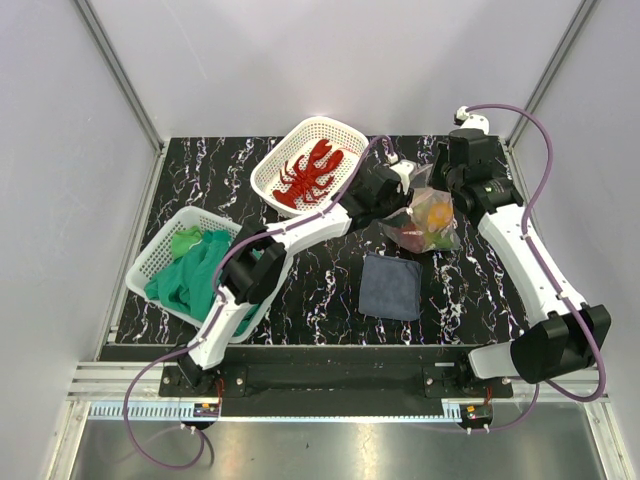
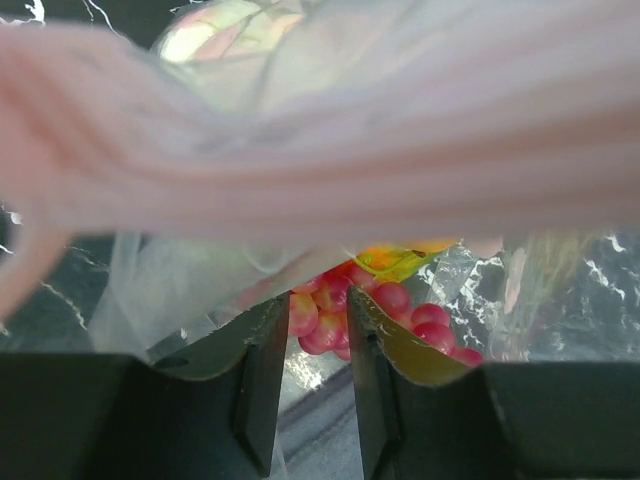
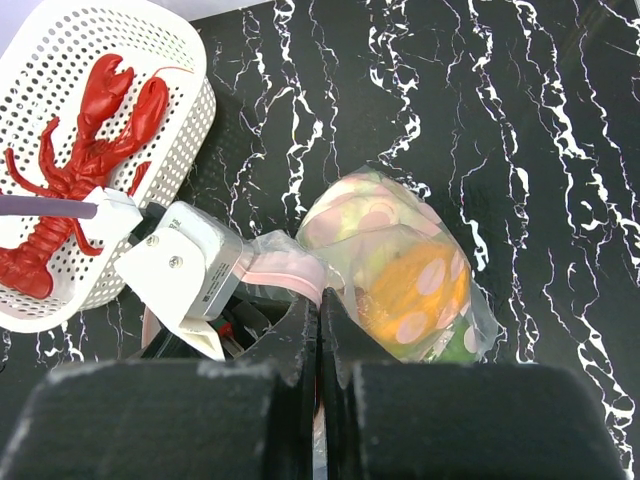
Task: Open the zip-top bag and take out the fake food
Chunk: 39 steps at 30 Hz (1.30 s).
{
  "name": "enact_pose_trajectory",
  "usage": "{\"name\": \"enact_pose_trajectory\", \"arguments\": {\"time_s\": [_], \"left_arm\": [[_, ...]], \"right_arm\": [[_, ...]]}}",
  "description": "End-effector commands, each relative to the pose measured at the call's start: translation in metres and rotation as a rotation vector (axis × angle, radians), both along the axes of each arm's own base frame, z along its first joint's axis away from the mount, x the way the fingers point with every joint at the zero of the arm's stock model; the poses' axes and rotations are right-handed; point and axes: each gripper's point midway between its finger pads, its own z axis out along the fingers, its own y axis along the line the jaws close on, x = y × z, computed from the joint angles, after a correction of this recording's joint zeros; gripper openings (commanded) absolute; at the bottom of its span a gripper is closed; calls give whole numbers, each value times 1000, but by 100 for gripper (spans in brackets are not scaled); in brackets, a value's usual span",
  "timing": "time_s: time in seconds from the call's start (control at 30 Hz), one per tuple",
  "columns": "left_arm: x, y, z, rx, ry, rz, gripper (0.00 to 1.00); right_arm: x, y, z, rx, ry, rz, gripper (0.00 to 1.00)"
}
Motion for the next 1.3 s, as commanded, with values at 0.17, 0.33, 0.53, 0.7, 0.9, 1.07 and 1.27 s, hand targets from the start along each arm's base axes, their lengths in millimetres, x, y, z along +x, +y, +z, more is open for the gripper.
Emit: {"name": "enact_pose_trajectory", "arguments": {"time_s": [0.17, 0.33, 0.53, 0.7, 0.9, 1.07, 1.27], "left_arm": [[3, 11, -42, 80, 40, 20, 41], [3, 19, -53, 106, 50, 38, 37], [1, 27, -53, 102, 25, 35, 47], [0, 23, -64, 81, 55, 32, 58], [9, 14, -59, 20, 47, 21, 43], [12, 14, -43, -8, 21, 14, 21], [7, 20, -4, -28, -25, 5, 8]], "right_arm": [[6, -15, 4, -49, -40, -61, 0], [7, -16, -4, -49, -30, -67, 0], [8, -15, -20, -55, 2, -66, 0], [8, -14, -23, -53, 5, -61, 0], [8, -14, -26, -53, 10, -63, 0], [10, -17, -28, -67, 8, -74, 0], [10, -21, -28, -90, -2, -85, 0]]}}
